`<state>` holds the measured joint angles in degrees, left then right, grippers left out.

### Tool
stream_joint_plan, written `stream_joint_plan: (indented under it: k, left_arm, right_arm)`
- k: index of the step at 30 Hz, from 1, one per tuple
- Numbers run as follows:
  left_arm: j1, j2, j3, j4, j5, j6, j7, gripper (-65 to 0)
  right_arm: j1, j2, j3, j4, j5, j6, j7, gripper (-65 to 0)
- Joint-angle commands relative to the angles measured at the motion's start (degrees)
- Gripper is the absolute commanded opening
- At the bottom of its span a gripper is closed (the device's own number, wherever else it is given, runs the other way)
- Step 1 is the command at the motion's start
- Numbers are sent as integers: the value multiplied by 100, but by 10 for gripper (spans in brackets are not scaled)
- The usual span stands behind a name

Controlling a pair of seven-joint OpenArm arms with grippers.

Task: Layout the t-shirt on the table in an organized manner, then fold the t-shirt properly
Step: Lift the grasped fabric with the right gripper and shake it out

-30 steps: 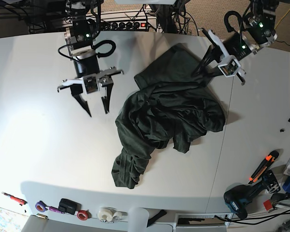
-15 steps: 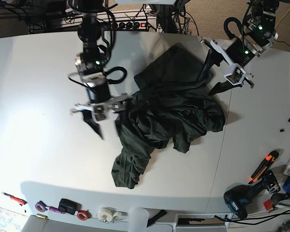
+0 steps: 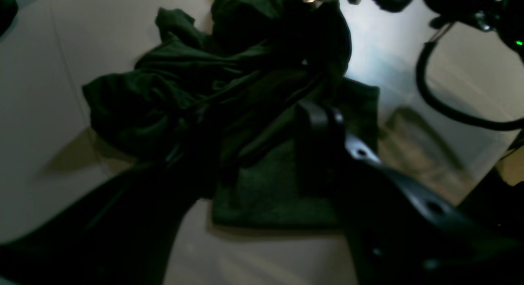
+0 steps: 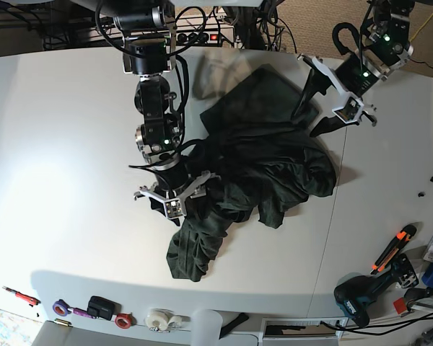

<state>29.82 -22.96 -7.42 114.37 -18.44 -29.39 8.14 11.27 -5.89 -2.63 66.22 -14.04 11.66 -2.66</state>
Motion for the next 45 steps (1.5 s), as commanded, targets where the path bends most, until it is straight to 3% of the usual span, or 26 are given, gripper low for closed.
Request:
stream_joint_plan:
  k: [1, 3, 6, 8, 16, 21, 28, 33, 36, 40, 45]
  left_arm:
    - [0, -26, -22, 87, -81, -20, -160, -364]
    - [-20, -2, -22, 87, -81, -15, -168, -364]
    - [-31, -4, -22, 87, -81, -15, -170, -364]
    - [-31, -2, -22, 87, -81, -15, -170, -365]
    - [-31, -4, -22, 61, -79, -13, -170, -365]
    - [-33, -7, -22, 61, -81, -15, -170, -365]
    - [-31, -7, -22, 61, -83, -17, -168, -365]
    - [-31, -7, -22, 61, -83, -20, -168, -365]
    - [-31, -7, -22, 61, -83, -20, -168, -365]
    - [-31, -7, -22, 61, -83, -46, -170, -365]
    - [-33, -7, -22, 61, -85, -44, -170, -364]
  right_arm:
    - [129, -33, -4, 66, 26, -11, 188, -354]
    - [127, -28, -4, 68, 26, -4, 221, -384]
    - [127, -28, -4, 68, 26, -4, 223, -578]
    - [125, -28, -4, 90, 26, -7, 306, -650]
    - [-240, -26, -4, 1320, 24, -9, 463, -650]
    - [-879, 72, -4, 2857, 24, -9, -127, -650]
    - [-1882, 601, 2, 4284, -251, -11, -1220, -650]
    - [-2660, 1099, 13, 4680, -863, -90, -1499, -650]
    - [-3032, 1386, 13, 4688, -1322, -474, -1589, -650]
    - [-3300, 1576, 22, 4688, -1735, -1423, -2181, -650]
    - [-3346, 1604, 155, 4688, -1729, -1493, -2422, -415]
